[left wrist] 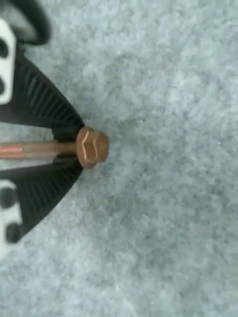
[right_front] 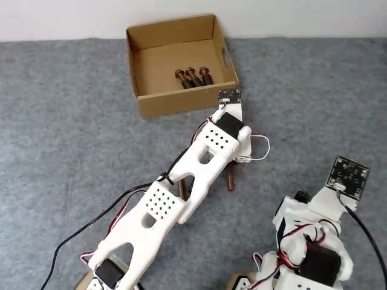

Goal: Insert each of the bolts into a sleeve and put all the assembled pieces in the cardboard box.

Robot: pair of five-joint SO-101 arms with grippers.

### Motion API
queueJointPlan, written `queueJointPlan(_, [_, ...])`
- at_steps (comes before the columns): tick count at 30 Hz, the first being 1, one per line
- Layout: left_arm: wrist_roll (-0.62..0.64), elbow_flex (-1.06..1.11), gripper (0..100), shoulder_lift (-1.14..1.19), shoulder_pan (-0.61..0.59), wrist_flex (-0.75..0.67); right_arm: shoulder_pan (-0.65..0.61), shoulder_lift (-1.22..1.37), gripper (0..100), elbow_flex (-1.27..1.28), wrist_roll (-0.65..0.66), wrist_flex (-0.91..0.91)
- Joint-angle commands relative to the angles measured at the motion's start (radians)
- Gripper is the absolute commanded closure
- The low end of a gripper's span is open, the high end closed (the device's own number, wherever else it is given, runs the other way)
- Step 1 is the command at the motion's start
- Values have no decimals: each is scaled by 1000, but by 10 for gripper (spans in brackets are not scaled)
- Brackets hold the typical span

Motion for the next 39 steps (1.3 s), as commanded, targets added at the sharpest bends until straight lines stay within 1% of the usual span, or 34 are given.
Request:
queueJointPlan(1, [2,-51,996,-40,-12,41,7,1,991,-5,9,-19])
queueJointPlan(4, [0,-48,996,-103,0,43,7,-1,991,-5,9,-18])
queueJointPlan(8, [-60,-4,996,-195,12,43,5,-1,991,-5,9,-18])
queueJointPlan(14, [-137,97,996,-322,0,43,2,-1,991,-6,9,-18])
queueJointPlan(18, [-167,243,996,-439,0,43,1,-1,991,-6,9,-18])
queueJointPlan(24, [-230,555,996,-732,18,38,1,-1,991,-6,37,-18])
queueJointPlan(29, [-235,760,996,-931,21,38,-5,-1,991,-14,43,-18])
queueJointPlan(33, [-236,869,996,-1059,15,29,-50,-1,991,-14,97,-27])
queueJointPlan(39, [-236,1021,996,-1247,21,-31,-148,-1,991,-14,97,-58])
